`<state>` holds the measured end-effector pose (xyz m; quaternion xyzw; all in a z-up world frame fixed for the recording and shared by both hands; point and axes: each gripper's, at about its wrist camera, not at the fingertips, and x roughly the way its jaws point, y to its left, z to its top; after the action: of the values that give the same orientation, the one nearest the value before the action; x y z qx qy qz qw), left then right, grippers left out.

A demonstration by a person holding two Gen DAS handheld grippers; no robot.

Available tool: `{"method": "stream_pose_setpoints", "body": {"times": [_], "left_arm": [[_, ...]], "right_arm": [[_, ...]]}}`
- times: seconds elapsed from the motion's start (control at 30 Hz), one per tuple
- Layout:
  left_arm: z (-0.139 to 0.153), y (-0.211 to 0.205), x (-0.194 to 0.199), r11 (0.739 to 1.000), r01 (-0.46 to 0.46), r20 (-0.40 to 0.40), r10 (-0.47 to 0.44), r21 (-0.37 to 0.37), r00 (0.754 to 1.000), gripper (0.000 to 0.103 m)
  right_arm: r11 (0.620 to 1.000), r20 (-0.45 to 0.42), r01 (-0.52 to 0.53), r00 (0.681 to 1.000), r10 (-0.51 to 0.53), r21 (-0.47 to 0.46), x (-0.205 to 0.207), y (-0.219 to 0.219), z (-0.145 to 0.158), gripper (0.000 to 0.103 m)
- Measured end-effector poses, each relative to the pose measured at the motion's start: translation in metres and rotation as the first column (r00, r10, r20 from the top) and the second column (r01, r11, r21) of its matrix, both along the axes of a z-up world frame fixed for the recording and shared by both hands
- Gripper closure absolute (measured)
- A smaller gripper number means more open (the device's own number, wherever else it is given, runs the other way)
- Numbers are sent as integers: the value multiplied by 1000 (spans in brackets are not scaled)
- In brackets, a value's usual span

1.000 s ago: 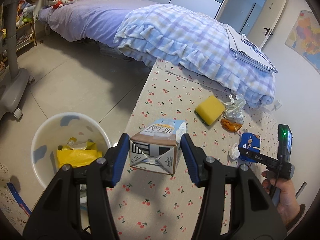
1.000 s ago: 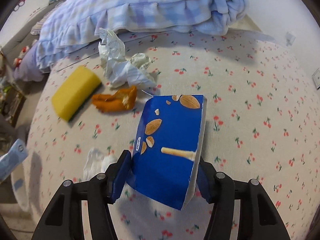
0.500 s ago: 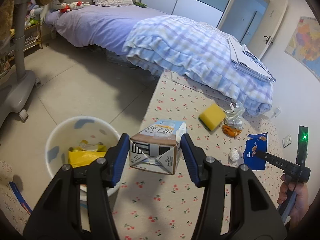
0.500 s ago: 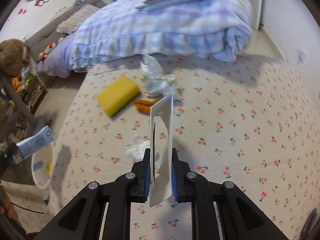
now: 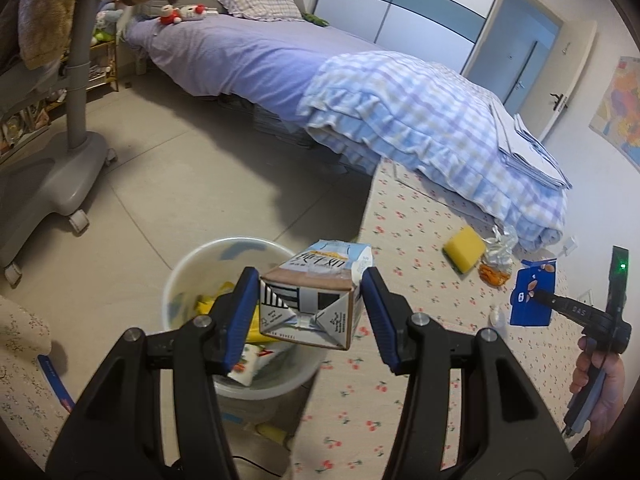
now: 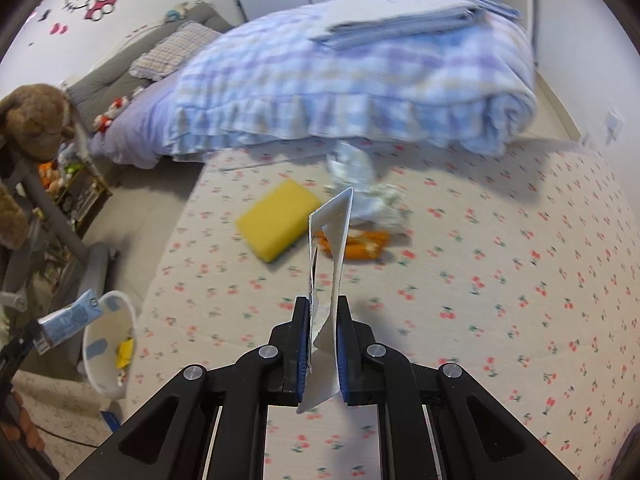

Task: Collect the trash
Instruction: 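Carry the carton and blue box over the wastebasket and release both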

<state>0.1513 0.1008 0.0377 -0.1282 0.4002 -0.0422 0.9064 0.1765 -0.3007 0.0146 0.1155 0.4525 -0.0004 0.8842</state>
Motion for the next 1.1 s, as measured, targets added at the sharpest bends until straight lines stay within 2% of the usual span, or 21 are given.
{"method": "stream_pose_setpoints", "body": {"times": [0.33,0.6,0.67,0.7,0.73,1.1], "left_arm": [[-14,38,-7,998,-63,-39,64,31,997,48],[-20,60,-9,993,-84,-42,87,78,995,47],[-23,65,-8,992,-84,-66,91,99,994,39],[-25,68,-8,990,-90,-81,100,109,992,23],[-27,72,-9,988,-103,-93,114,119,989,16],[-36,98,-13,979,-165,-170,183,117,968,16]], "right_arm": [[985,23,-163,986,162,49,6,92,12,91],[950,11,-301,953,302,84,10,184,0,90],[940,6,-331,943,331,90,10,202,-6,90],[936,4,-339,940,340,92,11,207,-8,90],[931,2,-353,935,354,95,11,216,-11,90],[901,-13,-413,908,418,129,22,267,-35,90]]}}
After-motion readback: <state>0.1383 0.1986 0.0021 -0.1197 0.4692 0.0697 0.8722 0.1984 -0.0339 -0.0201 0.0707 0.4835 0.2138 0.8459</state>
